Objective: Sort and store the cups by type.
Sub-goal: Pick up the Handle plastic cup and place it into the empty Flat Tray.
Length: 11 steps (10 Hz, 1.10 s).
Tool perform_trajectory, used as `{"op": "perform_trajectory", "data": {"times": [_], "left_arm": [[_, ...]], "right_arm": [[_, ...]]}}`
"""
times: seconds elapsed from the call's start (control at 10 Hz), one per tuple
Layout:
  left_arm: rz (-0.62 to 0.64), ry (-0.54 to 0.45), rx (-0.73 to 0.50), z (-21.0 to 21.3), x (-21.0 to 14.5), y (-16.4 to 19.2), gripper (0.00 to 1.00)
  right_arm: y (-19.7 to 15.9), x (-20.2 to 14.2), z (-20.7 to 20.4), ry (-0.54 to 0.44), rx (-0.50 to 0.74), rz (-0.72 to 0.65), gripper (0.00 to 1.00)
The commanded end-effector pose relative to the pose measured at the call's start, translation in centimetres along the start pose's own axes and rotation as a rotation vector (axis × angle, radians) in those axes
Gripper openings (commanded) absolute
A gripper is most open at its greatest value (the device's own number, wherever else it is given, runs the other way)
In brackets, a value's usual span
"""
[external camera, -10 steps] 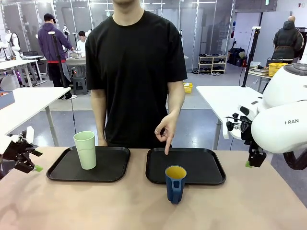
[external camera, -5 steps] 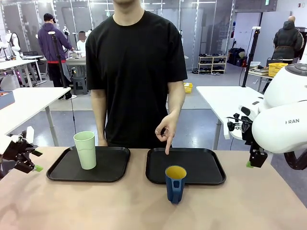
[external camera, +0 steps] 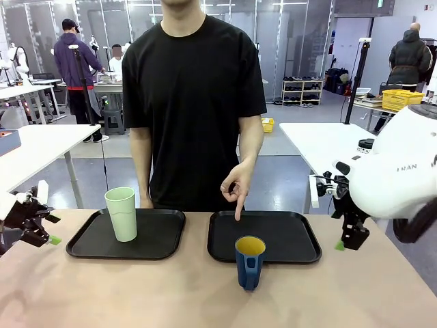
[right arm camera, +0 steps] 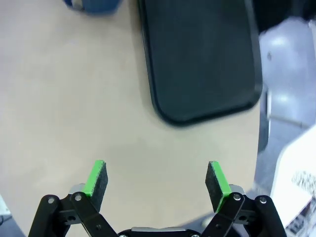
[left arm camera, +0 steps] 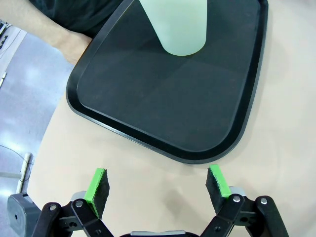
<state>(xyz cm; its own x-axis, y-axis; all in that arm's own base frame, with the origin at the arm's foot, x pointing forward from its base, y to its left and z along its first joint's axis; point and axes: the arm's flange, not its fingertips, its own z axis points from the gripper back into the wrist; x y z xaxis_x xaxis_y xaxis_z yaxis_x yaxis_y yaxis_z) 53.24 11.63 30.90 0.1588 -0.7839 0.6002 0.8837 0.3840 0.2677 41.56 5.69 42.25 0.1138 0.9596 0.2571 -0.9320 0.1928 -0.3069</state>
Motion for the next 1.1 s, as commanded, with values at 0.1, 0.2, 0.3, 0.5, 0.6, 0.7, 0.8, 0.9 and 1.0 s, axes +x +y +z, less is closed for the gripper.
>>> {"op": "perform_trajectory", "data": {"times": [0.1,0.2,0.3,0.5,0.6,0.7,0.8,0.9,1.0], "left_arm": [[-0.011,-0.008,0.0,0.1,0.0,0.1,1.0],[-0.011,-0.008,0.0,0.1,0.0,0.1,1.0],[-0.011,-0.008,0.0,0.1,0.0,0.1,1.0],[-0.011,-0.008,0.0,0.1,0.0,0.1,1.0],[-0.011,-0.008,0.0,0.1,0.0,0.1,1.0],[-0.011,-0.008,0.0,0.1,0.0,0.1,1.0],[-0.011,-0.008,0.0,0.1,0.0,0.1,1.0],[-0.011,-0.008,0.0,0.1,0.0,0.1,1.0],[-0.011,-0.008,0.0,0.1,0.0,0.1,1.0]], "right_arm": [[2.4,-2.3,-3.2,-0.31,0.072,0.038,1.0],[2.6,-2.5,-4.0,-0.387,0.079,0.033,1.0],[2.7,-2.9,-4.7,-0.475,0.08,0.016,1.0],[2.9,-4.2,-6.4,-0.639,0.052,-0.017,1.0],[2.9,-4.8,-7.3,-0.709,0.084,-0.036,1.0],[2.7,-5.2,-8.2,-0.763,0.103,-0.04,1.0],[2.6,-5.7,-9.0,-0.812,0.11,-0.047,1.0],[2.6,-6.2,-10.0,-0.851,0.121,-0.053,1.0],[2.5,-6.4,-10.8,-0.884,0.134,-0.066,1.0]]}}
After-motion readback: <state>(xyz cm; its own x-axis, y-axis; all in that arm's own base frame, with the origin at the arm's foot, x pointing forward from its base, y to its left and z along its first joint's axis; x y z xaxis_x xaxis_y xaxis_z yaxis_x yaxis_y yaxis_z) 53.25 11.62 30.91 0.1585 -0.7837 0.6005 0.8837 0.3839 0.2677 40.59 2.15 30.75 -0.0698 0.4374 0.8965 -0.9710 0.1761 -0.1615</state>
